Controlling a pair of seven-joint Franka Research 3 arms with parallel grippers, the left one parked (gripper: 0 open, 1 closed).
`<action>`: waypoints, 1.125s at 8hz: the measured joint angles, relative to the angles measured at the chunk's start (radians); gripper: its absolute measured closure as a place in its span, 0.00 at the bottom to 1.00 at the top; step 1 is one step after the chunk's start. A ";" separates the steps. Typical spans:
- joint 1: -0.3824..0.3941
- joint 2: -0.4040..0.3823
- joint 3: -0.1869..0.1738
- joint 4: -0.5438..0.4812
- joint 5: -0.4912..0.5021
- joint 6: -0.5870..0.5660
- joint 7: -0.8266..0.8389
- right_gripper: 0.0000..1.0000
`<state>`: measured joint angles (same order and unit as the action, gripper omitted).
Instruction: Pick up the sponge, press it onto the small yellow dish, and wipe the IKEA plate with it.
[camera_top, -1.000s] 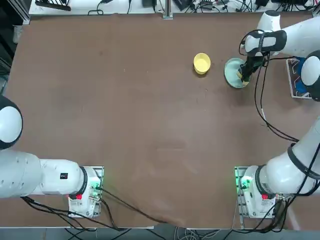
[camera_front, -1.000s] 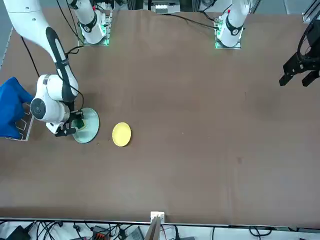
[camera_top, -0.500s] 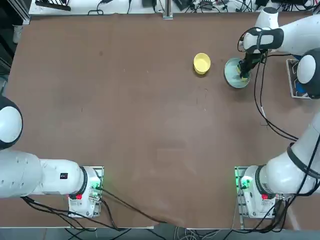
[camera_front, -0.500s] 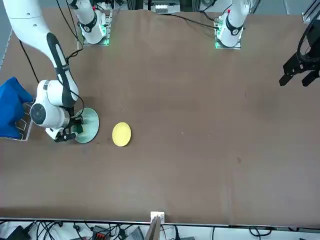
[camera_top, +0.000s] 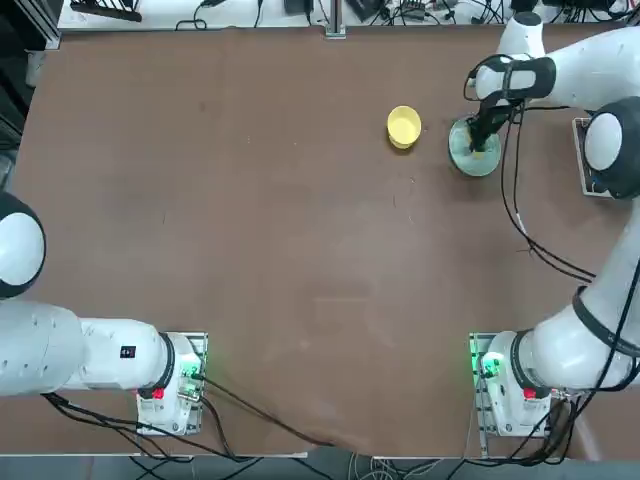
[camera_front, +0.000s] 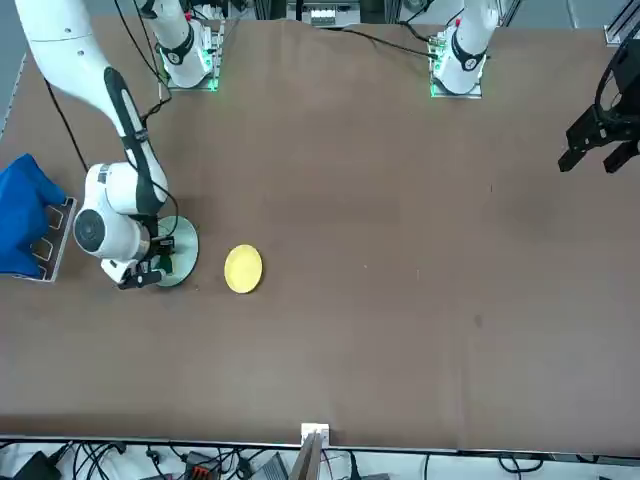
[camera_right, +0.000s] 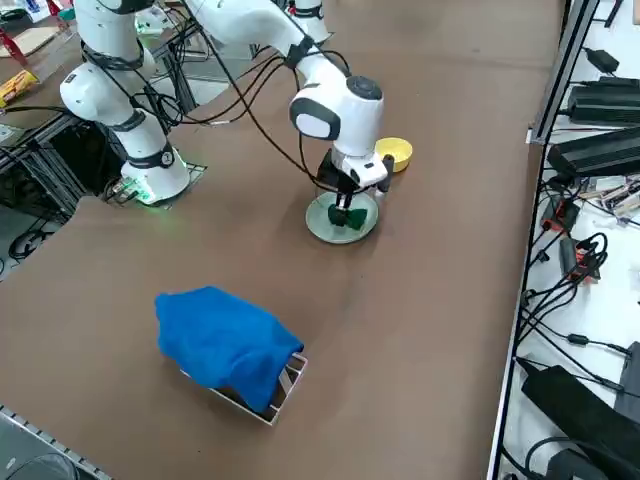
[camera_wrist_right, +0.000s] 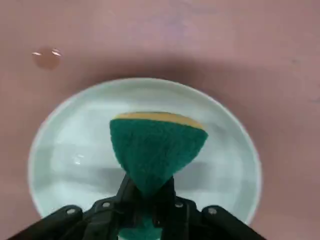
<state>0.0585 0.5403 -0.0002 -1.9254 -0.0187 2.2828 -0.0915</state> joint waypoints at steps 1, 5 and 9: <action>0.020 0.001 0.000 0.001 0.012 0.001 0.017 0.87; 0.035 0.000 0.000 -0.002 0.019 0.001 0.040 0.87; 0.052 -0.009 0.001 -0.016 0.020 -0.011 0.087 0.87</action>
<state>0.1106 0.5314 0.0003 -1.9413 0.0016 2.2715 -0.0043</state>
